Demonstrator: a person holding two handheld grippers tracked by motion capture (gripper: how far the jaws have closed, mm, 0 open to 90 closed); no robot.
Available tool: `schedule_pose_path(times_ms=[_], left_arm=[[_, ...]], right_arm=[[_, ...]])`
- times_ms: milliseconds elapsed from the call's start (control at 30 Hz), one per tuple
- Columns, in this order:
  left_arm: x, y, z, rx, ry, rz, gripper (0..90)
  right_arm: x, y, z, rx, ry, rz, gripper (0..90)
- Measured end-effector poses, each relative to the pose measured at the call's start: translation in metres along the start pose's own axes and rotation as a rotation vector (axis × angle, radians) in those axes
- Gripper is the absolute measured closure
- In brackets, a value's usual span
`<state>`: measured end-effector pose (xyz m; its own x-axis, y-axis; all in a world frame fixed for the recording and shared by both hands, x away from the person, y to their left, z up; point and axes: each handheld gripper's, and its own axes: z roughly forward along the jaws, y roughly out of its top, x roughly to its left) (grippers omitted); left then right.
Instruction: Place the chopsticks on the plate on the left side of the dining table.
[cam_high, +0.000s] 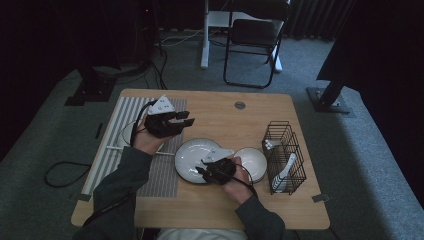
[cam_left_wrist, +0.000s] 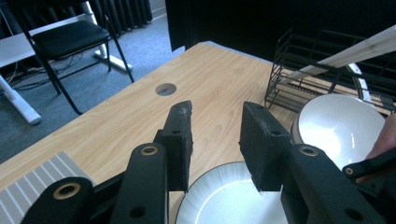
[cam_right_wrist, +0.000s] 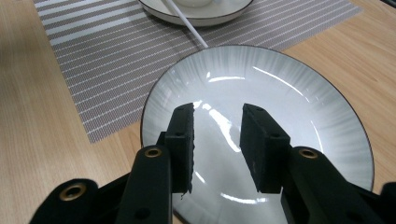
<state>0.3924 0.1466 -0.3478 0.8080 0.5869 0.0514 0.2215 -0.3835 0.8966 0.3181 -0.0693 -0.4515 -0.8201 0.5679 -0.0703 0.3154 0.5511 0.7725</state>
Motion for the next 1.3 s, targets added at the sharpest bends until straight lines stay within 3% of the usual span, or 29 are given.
schedule_pose_path(times_ms=[433, 800, 1300], left_arm=[[-0.011, 0.008, 0.016, 0.023, -0.03, 0.035, 64.0], [-0.022, 0.016, 0.033, 0.04, -0.063, 0.068, 62.5], [-0.031, 0.031, 0.045, 0.038, -0.083, 0.104, 62.3]], right_arm=[[0.0, -0.022, -0.012, 0.018, -0.043, 0.031, 63.6], [-0.002, -0.038, -0.022, 0.02, -0.051, 0.067, 62.5], [-0.002, -0.045, -0.032, -0.002, -0.059, 0.089, 62.9]])
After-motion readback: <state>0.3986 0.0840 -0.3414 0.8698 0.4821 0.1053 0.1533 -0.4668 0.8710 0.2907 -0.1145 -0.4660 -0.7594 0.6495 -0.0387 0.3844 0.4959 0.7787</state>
